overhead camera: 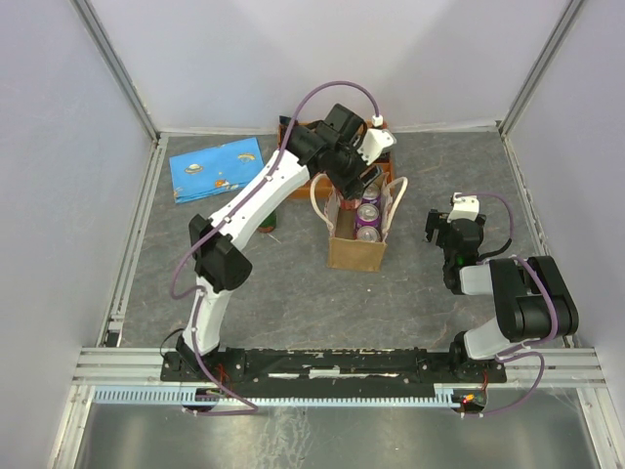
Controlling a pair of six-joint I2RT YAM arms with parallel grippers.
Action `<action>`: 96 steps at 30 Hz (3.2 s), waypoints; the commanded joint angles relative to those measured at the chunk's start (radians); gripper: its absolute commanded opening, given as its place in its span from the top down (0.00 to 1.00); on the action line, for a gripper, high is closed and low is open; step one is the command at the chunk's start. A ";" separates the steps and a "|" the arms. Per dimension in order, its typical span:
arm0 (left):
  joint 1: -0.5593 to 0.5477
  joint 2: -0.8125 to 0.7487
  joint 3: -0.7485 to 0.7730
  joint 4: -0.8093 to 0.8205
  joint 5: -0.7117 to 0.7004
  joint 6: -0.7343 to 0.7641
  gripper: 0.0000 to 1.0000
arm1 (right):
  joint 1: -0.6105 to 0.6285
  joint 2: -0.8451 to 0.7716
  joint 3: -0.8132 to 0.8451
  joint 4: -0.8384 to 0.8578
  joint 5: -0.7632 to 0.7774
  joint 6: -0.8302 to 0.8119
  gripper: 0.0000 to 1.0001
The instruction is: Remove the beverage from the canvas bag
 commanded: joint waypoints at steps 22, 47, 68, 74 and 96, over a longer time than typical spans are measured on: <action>0.171 -0.483 -0.431 0.516 -0.435 -0.179 0.97 | -0.003 -0.013 0.028 0.029 -0.010 0.003 0.01; 0.209 -0.280 -0.771 0.621 -0.267 -0.440 0.97 | -0.003 -0.012 0.028 0.029 -0.010 0.003 0.01; 0.209 -0.225 -0.806 0.556 -0.297 -0.502 0.48 | -0.004 -0.013 0.028 0.029 -0.010 0.004 0.01; 0.209 -0.220 -0.804 0.549 -0.303 -0.506 0.00 | -0.004 -0.013 0.028 0.029 -0.010 0.004 0.01; 0.161 -0.442 -0.536 0.576 -0.478 -0.376 0.01 | -0.003 -0.012 0.028 0.029 -0.010 0.004 0.01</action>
